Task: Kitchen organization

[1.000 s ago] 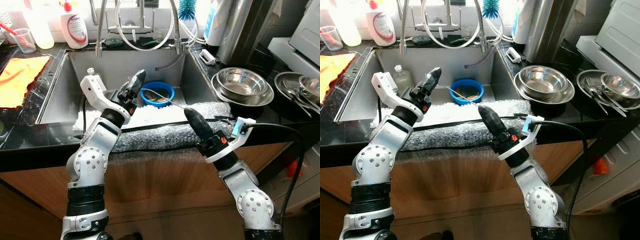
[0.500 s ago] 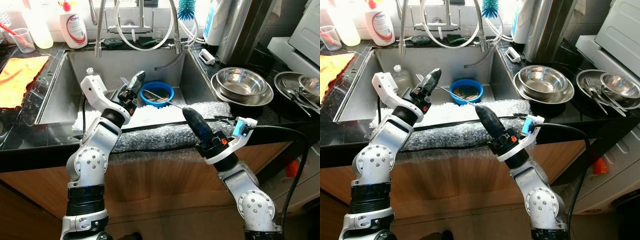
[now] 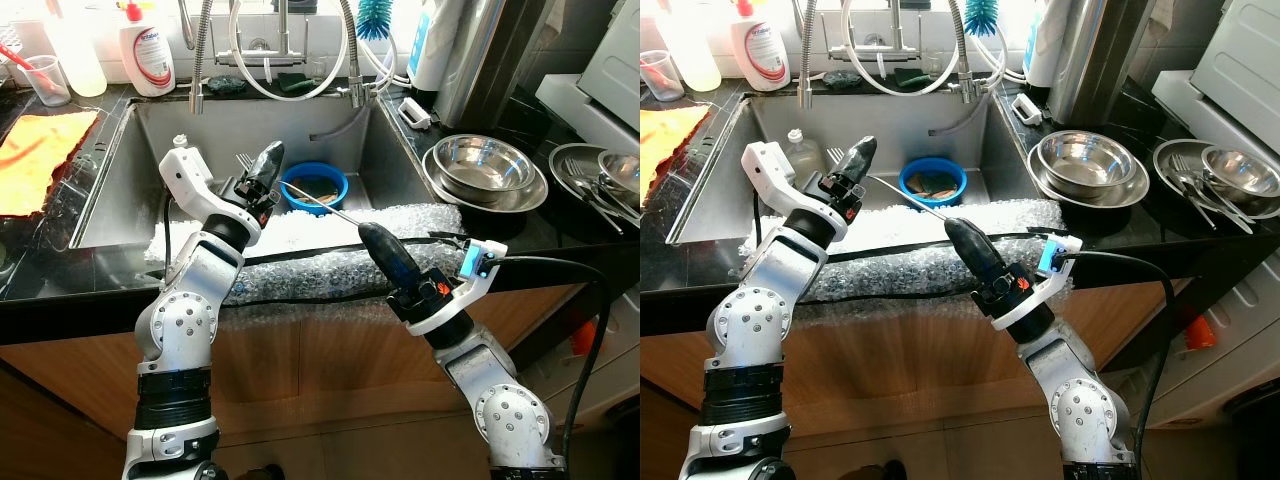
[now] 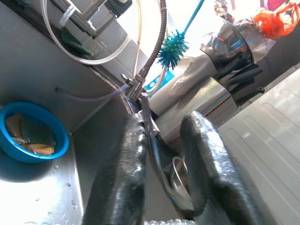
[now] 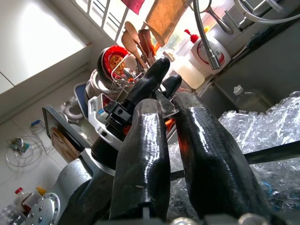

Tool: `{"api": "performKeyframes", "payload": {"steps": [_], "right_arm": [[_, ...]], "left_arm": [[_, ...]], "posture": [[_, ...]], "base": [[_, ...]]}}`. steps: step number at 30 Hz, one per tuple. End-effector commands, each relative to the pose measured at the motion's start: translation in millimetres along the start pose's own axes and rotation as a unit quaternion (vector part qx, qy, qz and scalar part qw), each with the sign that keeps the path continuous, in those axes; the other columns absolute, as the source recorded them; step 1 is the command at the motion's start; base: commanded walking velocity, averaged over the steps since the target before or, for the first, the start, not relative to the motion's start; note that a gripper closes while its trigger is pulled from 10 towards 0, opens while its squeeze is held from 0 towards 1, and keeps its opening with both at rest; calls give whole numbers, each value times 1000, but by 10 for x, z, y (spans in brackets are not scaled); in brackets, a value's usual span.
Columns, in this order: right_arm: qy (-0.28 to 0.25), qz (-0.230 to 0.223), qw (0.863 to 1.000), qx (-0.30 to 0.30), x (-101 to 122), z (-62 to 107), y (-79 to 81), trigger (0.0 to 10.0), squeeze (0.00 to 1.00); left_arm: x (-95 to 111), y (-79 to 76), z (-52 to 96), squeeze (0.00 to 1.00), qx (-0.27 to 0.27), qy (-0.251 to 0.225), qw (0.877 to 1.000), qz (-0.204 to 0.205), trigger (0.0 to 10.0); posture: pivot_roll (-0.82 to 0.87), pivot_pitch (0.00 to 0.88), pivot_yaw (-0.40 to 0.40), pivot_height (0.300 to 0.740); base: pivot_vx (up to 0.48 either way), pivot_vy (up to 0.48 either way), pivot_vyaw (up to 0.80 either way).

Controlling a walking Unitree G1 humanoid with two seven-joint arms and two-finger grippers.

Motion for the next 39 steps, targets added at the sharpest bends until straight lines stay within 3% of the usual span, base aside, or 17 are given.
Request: {"api": "performKeyframes", "payload": {"steps": [1,5,6,21,24,32,33,34,35,36,37,38,39], "right_arm": [[-5,14,1000,24,54,-10,71,10000,0],[3,53,998,24,50,-21,81,10000,0],[3,52,998,22,52,-22,73,10000,1000],[7,68,998,8,51,-29,18,10000,1000],[10,71,997,-1,41,-29,-7,10000,1000],[13,75,997,3,35,-25,7,10000,1000],[14,76,997,2,33,-25,6,10000,1000],[15,81,997,-2,31,-27,-3,10000,1000],[15,82,996,-3,32,-30,-5,10000,639],[14,83,996,-4,33,-32,-5,10000,639],[13,84,996,-4,38,-35,-5,10000,0],[13,86,996,-5,43,-39,-6,10000,0],[13,86,996,-5,43,-39,-6,10000,0]], "left_arm": [[42,40,-1,0,15,-11,1000,-13,0],[46,46,1,0,18,-12,1000,-15,0],[49,53,1,0,21,-12,1000,-14,0],[163,153,5,0,49,-33,998,-6,0],[270,215,4,0,78,-72,994,8,0],[637,410,85,0,152,-188,969,58,0],[683,431,104,0,161,-205,964,61,0],[781,469,151,0,180,-244,950,73,0],[842,490,180,0,189,-266,942,79,0],[878,502,198,0,195,-280,936,83,0],[917,516,218,0,203,-293,930,84,0],[945,521,228,0,204,-303,927,86,1804],[945,521,228,0,204,-303,927,86,1804]], "posture": [[-11,55,-35,740],[-12,54,-33,740],[-12,54,-33,740],[-9,53,-34,740],[-10,51,-33,740],[-12,50,-32,740],[-11,51,-31,740],[-11,51,-32,740],[-12,51,-32,740],[-12,51,-32,740],[-12,52,-33,740],[-11,53,-33,740],[-11,53,-33,740]], "base": [[0,0,0],[0,0,0],[0,0,0],[0,0,0],[0,0,0],[0,0,0],[0,0,0],[0,0,0],[0,0,0],[0,0,0],[0,0,0],[0,0,0],[0,0,0]]}}
Point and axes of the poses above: a point about 5 cm out from each wrist's last joint towards the gripper, its own z axis pointing back from the gripper into the wrist, its own x axis along the axis of the wrist's last joint, y = z × x, the point moved 1 cm from there along -z, pointing out of the wrist towards the gripper, and after that the axes turned 5 degrees about z, right-handed, at the moved point
